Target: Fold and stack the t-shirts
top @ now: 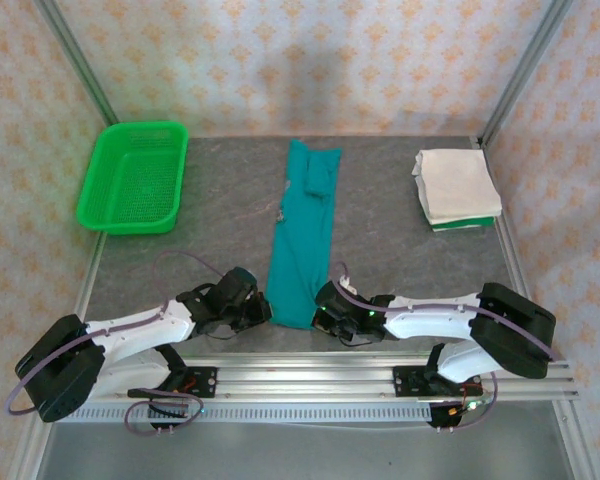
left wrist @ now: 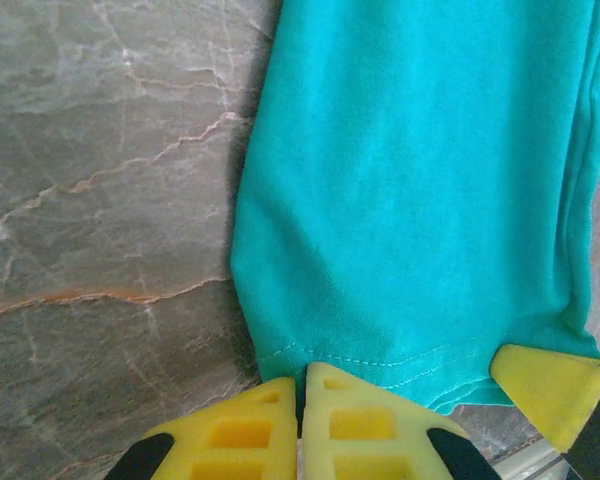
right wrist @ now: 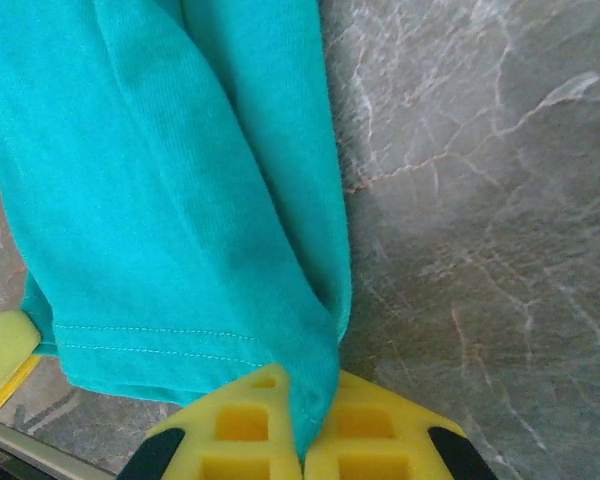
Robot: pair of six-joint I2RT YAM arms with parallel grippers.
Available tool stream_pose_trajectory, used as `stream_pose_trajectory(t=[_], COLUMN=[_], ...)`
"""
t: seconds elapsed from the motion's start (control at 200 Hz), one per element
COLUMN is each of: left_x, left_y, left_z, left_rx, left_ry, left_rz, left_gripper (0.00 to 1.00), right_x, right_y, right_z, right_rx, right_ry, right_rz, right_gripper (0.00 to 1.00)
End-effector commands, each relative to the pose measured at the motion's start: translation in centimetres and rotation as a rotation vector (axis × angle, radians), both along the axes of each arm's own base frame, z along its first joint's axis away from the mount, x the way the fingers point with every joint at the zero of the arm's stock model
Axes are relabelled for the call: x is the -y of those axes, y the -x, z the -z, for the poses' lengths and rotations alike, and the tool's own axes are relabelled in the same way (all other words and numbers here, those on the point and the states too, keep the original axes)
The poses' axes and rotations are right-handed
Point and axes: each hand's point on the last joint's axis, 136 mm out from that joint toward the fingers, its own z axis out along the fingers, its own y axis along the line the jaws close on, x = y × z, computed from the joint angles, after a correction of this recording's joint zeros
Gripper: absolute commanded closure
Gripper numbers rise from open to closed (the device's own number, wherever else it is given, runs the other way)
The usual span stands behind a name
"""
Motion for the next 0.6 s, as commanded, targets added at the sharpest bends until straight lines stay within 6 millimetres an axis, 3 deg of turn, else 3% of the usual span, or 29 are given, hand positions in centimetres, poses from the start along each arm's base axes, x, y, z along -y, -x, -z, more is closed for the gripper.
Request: stream_pose_trajectory(t=[0.0, 0.095, 0.22, 0.455, 0.595], left_x=[-1.23, -1.29, -1.13, -0.62, -0.65], left_y=[0.17, 0.26, 0.17, -0.07, -0.07], left_z=[0.96, 1.10, 1.11, 1.29, 1.50], left_rx=[-0.005, -0.010, -0.009, -0.014, -0.015], left_ry=[-0.073, -0.070, -0.064, -0.047, -0.052], left_rz=[-0.014, -0.021, -0.023, -0.022, -0.021], left_gripper=[0.81, 0.70, 0.70, 0.78, 0.90], right_x=[0.06, 0.04, -0.07, 0.04, 0.08], right_y=[-0.18, -0.19, -0.19, -0.06, 0.03], right_z=[-0.73, -0.74, -0.64, -0.43, -0.54], right_rx=[0.014, 0.013, 0.010, 0.003, 0.003], right_ry=[0.006, 0.004, 0.002, -0.001, -0.005], right_rz=[0.000, 0.001, 0.001, 0.004, 0.005], right_gripper=[1.00, 1.00, 1.00, 1.00, 1.00])
